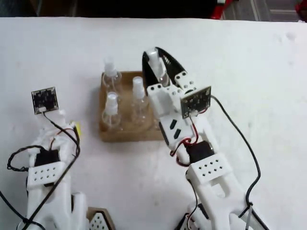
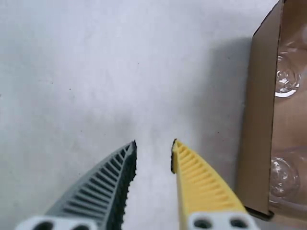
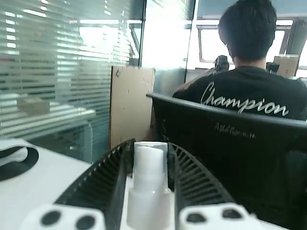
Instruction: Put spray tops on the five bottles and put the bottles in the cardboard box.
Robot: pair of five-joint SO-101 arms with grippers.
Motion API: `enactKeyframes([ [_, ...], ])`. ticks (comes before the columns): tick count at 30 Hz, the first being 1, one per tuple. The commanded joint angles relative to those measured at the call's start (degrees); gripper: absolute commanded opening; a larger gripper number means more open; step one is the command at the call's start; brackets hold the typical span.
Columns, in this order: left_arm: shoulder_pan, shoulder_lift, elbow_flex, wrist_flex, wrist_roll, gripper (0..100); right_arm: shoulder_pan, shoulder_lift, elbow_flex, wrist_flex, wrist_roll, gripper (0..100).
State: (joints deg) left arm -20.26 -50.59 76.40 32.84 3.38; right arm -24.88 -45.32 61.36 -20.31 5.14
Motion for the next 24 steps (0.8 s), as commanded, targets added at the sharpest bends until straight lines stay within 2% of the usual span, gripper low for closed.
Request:
enactKeyframes([
  [1,0.9,-0.7,-0.4,-0.8,-0.7,12,0.2,0.0,0.4,-1.4,0.4,1.6],
  [18,0.7,-0.7,-0.4,-0.8,-0.7,12,1.7,0.0,6.7,-1.1,0.4,1.8],
  [24,0.7,-0.7,-0.4,-0.8,-0.7,12,1.2,-4.4,10.8,-1.1,0.4,2.0],
])
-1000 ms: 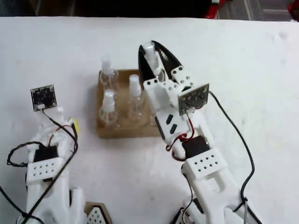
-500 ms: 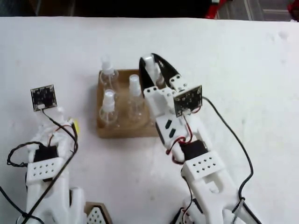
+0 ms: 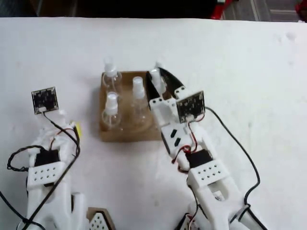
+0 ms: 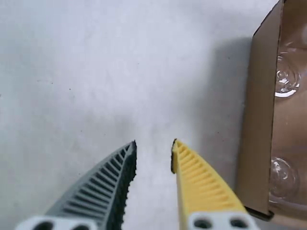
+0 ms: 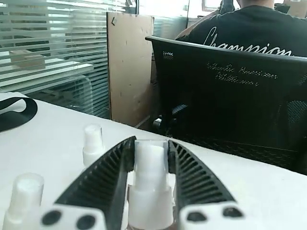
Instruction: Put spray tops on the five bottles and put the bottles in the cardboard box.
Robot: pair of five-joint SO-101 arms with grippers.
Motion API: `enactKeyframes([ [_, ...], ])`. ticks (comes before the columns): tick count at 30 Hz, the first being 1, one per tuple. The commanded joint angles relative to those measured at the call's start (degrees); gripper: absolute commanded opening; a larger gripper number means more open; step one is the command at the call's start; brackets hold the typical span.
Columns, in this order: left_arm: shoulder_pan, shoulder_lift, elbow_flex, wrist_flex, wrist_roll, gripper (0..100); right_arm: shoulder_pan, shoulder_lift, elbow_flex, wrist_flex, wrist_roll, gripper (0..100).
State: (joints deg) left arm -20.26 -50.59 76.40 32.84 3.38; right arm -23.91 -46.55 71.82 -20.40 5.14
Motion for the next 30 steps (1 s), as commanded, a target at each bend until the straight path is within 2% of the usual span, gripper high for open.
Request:
enactKeyframes([
  [1,0.7,-0.7,-0.4,-0.8,-0.7,12,0.2,-4.4,1.0,-0.9,0.4,2.1],
  [8,0.7,-0.7,-0.4,-0.8,-0.7,12,0.7,-10.5,7.3,-0.8,0.5,2.4],
  [11,0.7,-0.7,-0.4,-0.8,-0.7,12,0.7,-11.6,8.4,0.0,0.5,7.9],
  [13,0.7,-0.7,-0.4,-0.8,-0.7,12,0.4,-12.4,8.2,2.5,0.4,10.2],
  [20,0.7,-0.7,-0.4,-0.8,-0.7,12,0.2,-19.6,8.2,9.0,0.4,9.1],
  [28,0.7,-0.7,-0.4,-0.8,-0.7,12,0.8,-29.0,7.6,19.6,0.4,9.1],
  [30,0.7,-0.7,-0.4,-0.8,-0.7,12,1.5,-30.5,5.3,24.9,0.4,9.2],
])
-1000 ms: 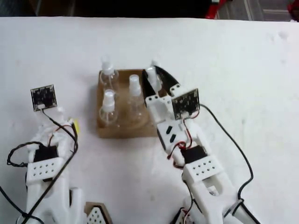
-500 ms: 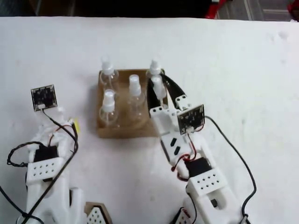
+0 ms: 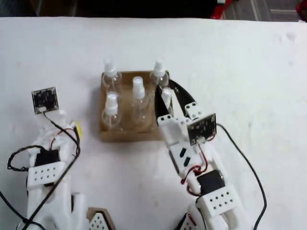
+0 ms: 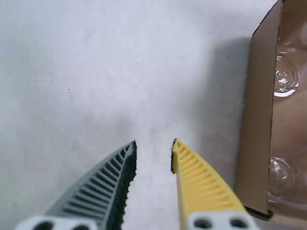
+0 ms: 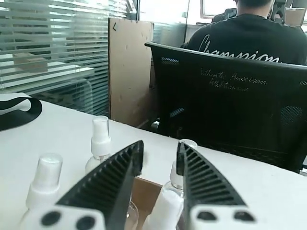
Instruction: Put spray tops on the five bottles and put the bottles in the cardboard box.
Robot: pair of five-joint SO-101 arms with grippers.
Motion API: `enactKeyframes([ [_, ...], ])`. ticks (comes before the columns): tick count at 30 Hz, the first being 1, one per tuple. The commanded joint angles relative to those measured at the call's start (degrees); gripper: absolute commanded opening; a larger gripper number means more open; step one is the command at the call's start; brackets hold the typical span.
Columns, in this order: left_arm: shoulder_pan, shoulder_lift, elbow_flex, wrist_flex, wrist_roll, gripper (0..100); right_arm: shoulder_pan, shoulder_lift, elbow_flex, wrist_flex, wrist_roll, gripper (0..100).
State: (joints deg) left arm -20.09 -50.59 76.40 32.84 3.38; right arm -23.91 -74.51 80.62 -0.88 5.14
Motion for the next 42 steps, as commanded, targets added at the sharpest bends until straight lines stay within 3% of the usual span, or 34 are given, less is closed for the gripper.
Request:
enactKeyframes([
  [1,0.5,-0.7,-0.4,-0.8,-0.7,12,2.1,-3.1,-5.4,9.2,0.4,9.2],
  [7,0.5,-0.7,-0.4,-0.8,-0.7,12,2.7,1.5,-20.8,31.4,-5.6,9.4],
  [12,0.5,-0.7,-0.3,-0.8,-0.7,12,2.7,14.3,-30.4,39.6,-6.5,19.0],
  [17,0.5,-0.7,-0.3,-0.8,-0.7,12,2.5,22.5,-34.3,40.0,-6.6,19.7],
  [25,0.5,-0.7,-0.3,-0.8,-0.7,12,2.8,23.5,-34.4,39.9,-6.6,19.6],
  [31,0.5,-0.7,-0.3,-0.8,-0.7,12,2.7,23.5,-34.4,39.9,-6.2,12.2],
  [42,0.5,-0.7,-0.3,-0.8,-0.7,12,2.5,23.5,-33.8,40.3,-6.1,12.6],
])
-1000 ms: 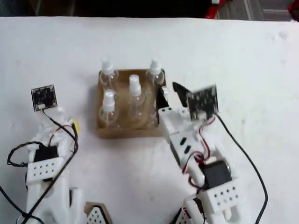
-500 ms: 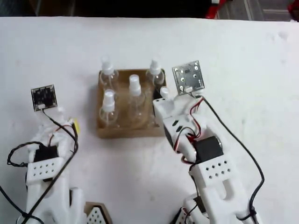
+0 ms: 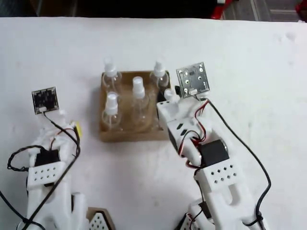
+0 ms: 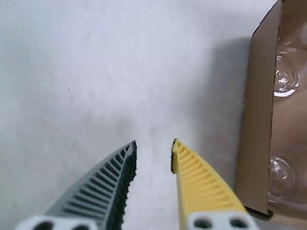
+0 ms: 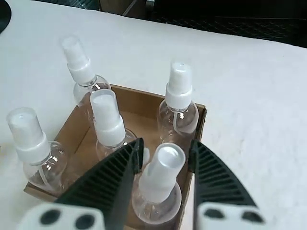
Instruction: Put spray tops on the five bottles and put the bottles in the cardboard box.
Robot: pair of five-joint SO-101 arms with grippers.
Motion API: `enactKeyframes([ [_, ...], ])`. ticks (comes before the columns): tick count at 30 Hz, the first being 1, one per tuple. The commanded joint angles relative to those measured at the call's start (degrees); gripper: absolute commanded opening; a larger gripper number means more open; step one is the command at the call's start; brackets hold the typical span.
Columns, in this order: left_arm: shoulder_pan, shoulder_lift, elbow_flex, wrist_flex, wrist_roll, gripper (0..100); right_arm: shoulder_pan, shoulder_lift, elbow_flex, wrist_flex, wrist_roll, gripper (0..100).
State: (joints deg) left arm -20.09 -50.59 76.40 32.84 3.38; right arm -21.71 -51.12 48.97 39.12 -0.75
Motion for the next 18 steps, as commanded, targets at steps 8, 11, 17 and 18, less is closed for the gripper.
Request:
enactKeyframes([
  [8,0.5,-0.7,-0.3,-0.8,-0.7,12,0.4,0.1,-0.4,0.0,-0.2,12.2],
  [11,0.5,-0.7,-0.3,-0.8,-0.7,12,0.0,0.1,-0.3,0.3,-0.2,8.6],
  [17,0.5,-0.7,-0.3,-0.8,-0.7,12,0.0,0.1,0.2,0.5,-0.2,8.7],
  [18,0.5,-0.7,-0.3,-0.8,-0.7,12,0.0,0.1,0.6,0.4,-0.2,10.0],
])
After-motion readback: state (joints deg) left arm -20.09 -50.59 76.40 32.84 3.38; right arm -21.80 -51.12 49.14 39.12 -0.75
